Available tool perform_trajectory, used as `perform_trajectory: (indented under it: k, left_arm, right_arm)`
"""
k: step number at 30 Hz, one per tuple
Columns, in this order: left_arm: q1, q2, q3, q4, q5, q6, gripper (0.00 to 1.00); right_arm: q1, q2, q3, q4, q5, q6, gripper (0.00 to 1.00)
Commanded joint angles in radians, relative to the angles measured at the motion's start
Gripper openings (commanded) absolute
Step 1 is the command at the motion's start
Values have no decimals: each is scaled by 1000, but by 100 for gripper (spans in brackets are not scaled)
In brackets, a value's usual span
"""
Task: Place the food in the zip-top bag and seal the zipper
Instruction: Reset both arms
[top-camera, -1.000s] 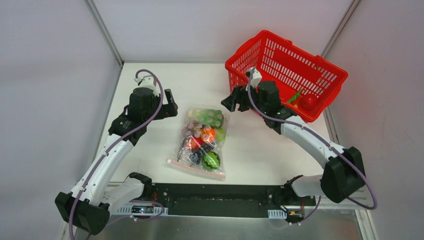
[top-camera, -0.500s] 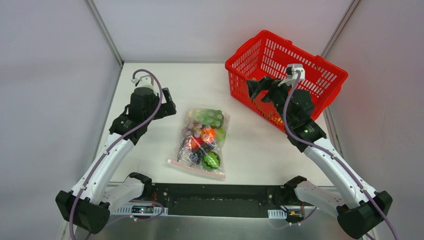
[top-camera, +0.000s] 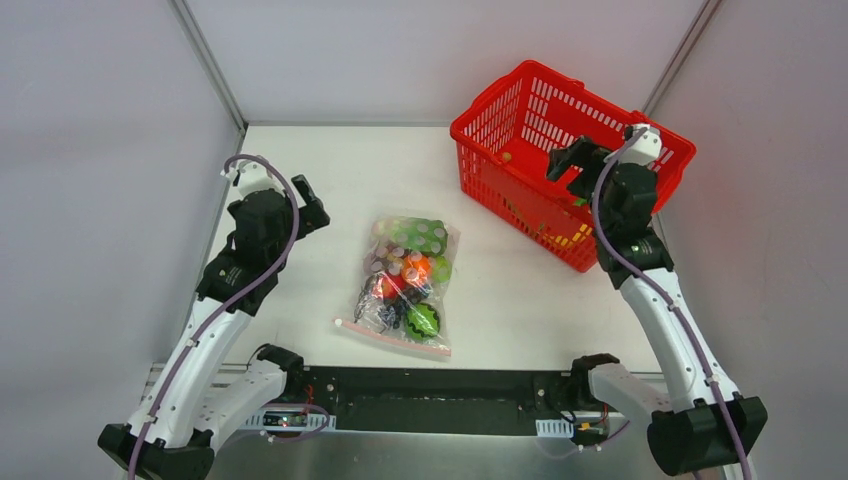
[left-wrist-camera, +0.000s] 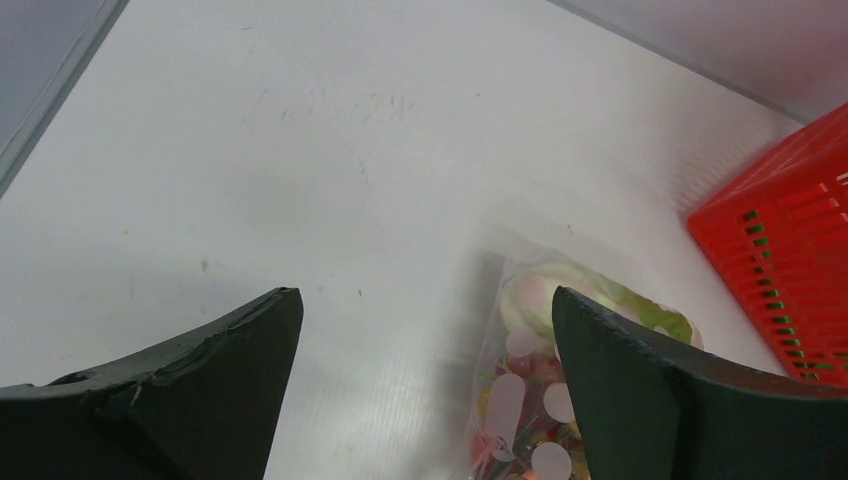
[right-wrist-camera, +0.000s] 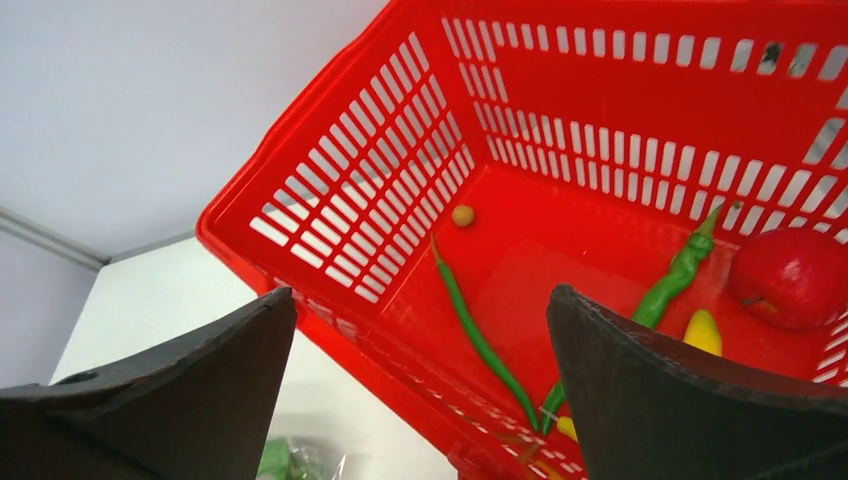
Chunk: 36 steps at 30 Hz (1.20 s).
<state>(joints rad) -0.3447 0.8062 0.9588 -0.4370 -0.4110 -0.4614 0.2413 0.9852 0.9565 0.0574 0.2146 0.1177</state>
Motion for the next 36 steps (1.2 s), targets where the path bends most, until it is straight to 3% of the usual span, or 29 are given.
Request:
perform_trajectory:
  k: [1, 10, 36]
  left_arm:
    - [10, -14, -16, 17, -70, -8, 99]
    - [10, -15, -13, 41, -72, -1, 99]
    - [10, -41, 21, 6, -97, 55, 99]
  right_arm:
    - [-51, 8, 74, -115, -195, 101, 100]
    - [-53, -83, -22, -62, -206, 170, 100]
    - [-53, -70, -45, -9, -272, 231, 100]
